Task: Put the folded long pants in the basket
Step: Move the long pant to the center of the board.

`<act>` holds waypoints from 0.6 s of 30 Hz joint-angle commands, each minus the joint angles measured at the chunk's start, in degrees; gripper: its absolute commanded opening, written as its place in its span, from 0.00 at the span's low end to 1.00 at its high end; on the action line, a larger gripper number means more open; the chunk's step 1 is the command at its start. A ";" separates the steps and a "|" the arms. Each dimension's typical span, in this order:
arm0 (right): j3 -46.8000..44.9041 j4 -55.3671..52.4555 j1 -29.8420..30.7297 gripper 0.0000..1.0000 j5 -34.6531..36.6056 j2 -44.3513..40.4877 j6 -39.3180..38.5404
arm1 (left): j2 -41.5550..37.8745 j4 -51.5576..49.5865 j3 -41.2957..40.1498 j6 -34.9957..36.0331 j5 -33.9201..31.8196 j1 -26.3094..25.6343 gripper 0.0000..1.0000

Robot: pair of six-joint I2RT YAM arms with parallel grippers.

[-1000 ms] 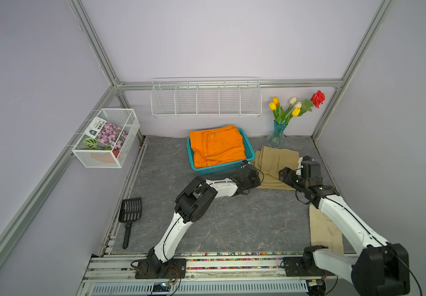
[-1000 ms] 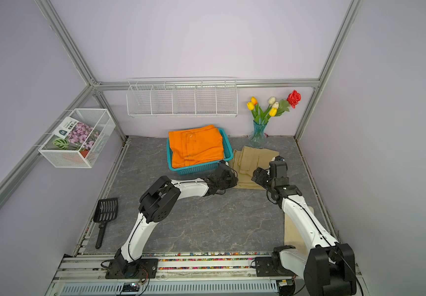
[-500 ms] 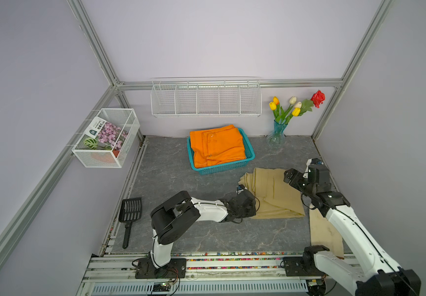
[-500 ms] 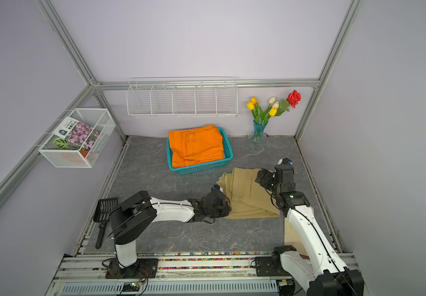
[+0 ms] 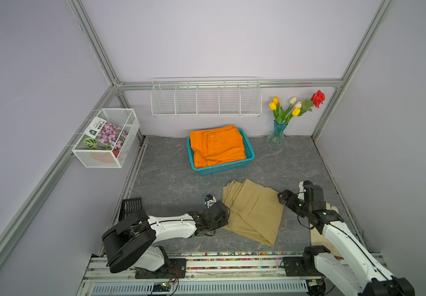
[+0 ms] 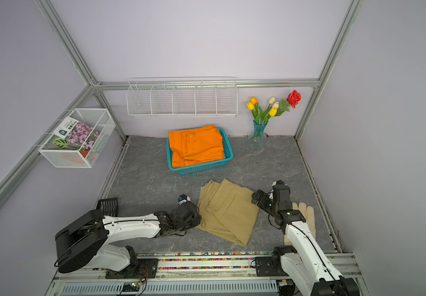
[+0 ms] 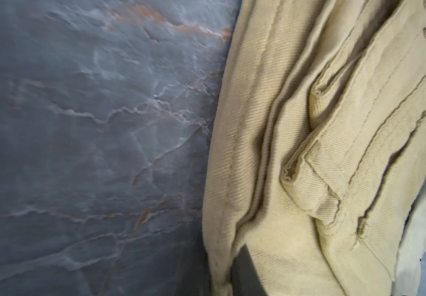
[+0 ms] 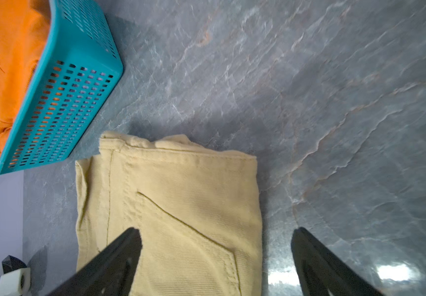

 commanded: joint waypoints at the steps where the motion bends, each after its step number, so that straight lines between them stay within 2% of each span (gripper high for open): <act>1: -4.37 6.84 0.76 0.96 -5.43 0.45 3.26 | 1.50 -7.76 -1.82 0.53 -3.22 0.55 0.00; 8: -6.02 7.65 12.32 0.95 -0.98 2.26 5.70 | -6.62 -9.11 -4.45 -0.26 -4.84 -0.85 0.00; 12: -10.23 10.29 13.62 0.94 1.93 0.53 7.25 | -11.32 -11.69 -5.06 0.09 -6.42 -1.91 0.02; 16: -11.08 11.01 14.99 0.94 2.10 0.33 7.65 | -12.56 -12.29 -5.21 0.76 -5.66 -1.86 0.04; 18: -10.83 12.27 17.10 0.94 2.83 1.74 7.88 | -12.31 -12.09 -5.11 0.97 -5.37 -1.91 0.12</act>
